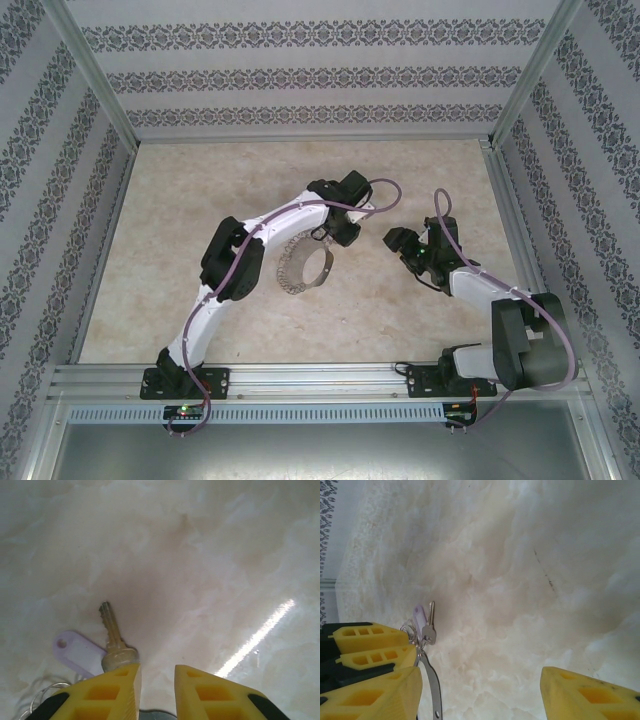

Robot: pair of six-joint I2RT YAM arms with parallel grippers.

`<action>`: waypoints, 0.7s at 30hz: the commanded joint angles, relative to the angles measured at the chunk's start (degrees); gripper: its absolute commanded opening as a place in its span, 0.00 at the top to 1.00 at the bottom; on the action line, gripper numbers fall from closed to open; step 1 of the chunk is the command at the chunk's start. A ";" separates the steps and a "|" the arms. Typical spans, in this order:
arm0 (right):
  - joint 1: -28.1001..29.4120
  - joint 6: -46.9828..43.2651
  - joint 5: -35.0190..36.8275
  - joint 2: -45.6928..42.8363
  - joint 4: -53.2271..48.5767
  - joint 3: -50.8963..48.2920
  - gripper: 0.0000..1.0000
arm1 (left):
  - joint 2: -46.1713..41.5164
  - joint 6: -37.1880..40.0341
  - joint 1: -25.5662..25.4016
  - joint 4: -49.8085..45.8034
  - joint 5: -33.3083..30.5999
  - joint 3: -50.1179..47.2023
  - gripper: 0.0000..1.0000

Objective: Put the keys on the keyring

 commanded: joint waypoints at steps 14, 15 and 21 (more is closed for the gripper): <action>-0.19 -1.08 1.47 -1.17 -0.21 -1.03 0.36 | 3.03 1.55 -0.30 -3.11 -4.37 2.88 0.80; -0.19 -1.09 1.46 -1.13 -0.25 -0.97 0.36 | 3.18 1.55 -0.30 -3.22 -4.53 2.83 0.80; -0.20 -1.24 1.38 -0.69 0.06 -0.79 0.36 | 3.34 1.06 -0.39 -3.65 -6.54 2.74 0.80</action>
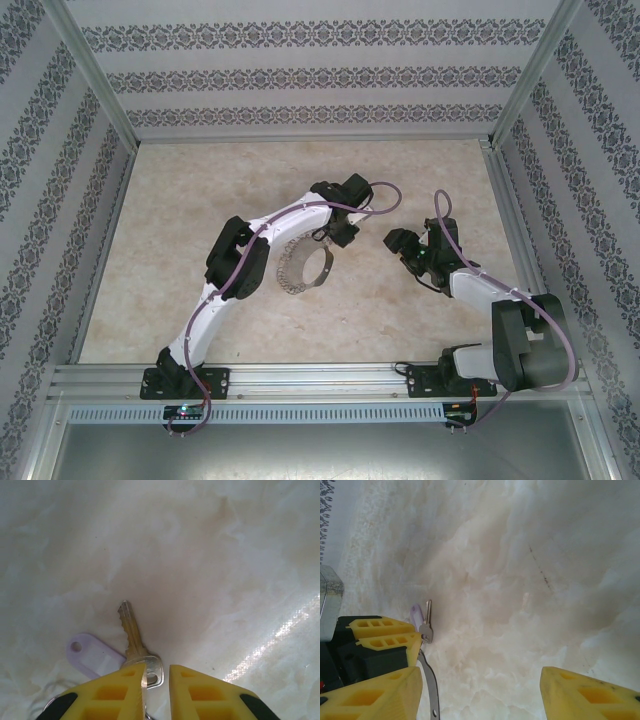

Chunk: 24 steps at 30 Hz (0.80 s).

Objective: Put the keys on the keyring

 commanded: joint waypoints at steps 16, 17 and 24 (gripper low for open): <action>-0.23 -1.30 0.67 0.54 0.85 -0.27 0.36 | 0.75 0.72 -2.10 -3.75 -7.32 0.88 0.65; -0.17 -1.32 0.63 0.61 0.89 -0.26 0.36 | 0.80 0.71 -2.10 -3.75 -7.53 0.79 0.65; -0.09 -1.26 0.50 1.06 1.15 -0.06 0.36 | 0.79 0.88 -2.15 -3.75 -9.11 -0.34 0.67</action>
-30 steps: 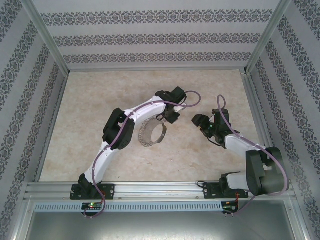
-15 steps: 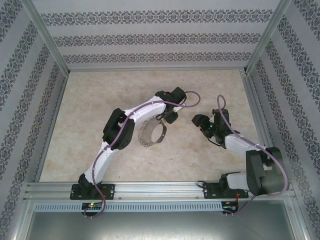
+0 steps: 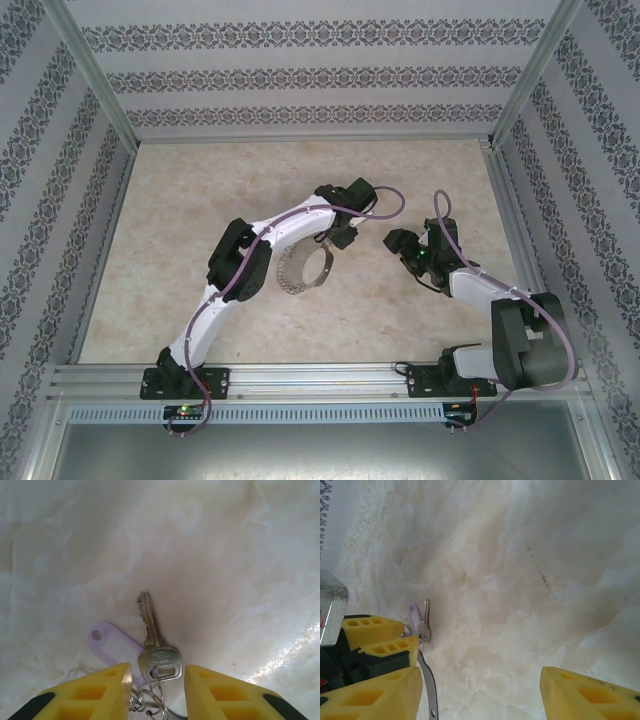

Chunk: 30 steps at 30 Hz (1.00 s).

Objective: Put the keys on the keyring

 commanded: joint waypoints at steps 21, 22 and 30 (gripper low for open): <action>0.06 -1.58 0.67 0.85 1.41 -0.04 0.36 | 2.01 1.42 -0.50 -1.31 -2.44 -2.11 0.72; 0.04 -1.52 0.67 0.86 1.41 -0.04 0.36 | 2.01 1.43 -0.50 -1.17 -2.44 -2.28 0.73; 0.02 -1.67 0.79 0.92 1.57 -0.15 0.36 | 2.40 1.68 -0.42 -0.83 -2.45 -2.66 0.76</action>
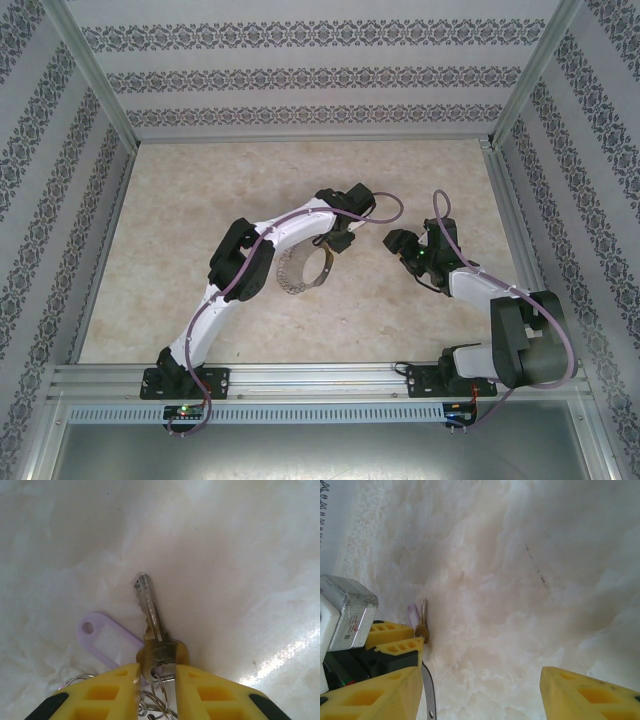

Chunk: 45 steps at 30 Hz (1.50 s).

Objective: Put the keys on the keyring

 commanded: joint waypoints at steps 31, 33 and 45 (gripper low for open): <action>0.07 -2.85 -0.96 -2.23 4.89 -1.07 0.36 | -24.60 8.26 -0.15 11.90 8.21 -19.86 1.00; 0.00 -3.56 -1.71 -3.02 5.49 -1.16 0.36 | -26.89 9.37 0.18 13.19 10.84 -21.59 1.00; 0.59 -9.65 -12.05 -5.20 11.08 0.12 0.37 | -37.62 13.58 3.76 20.44 25.22 -30.35 1.00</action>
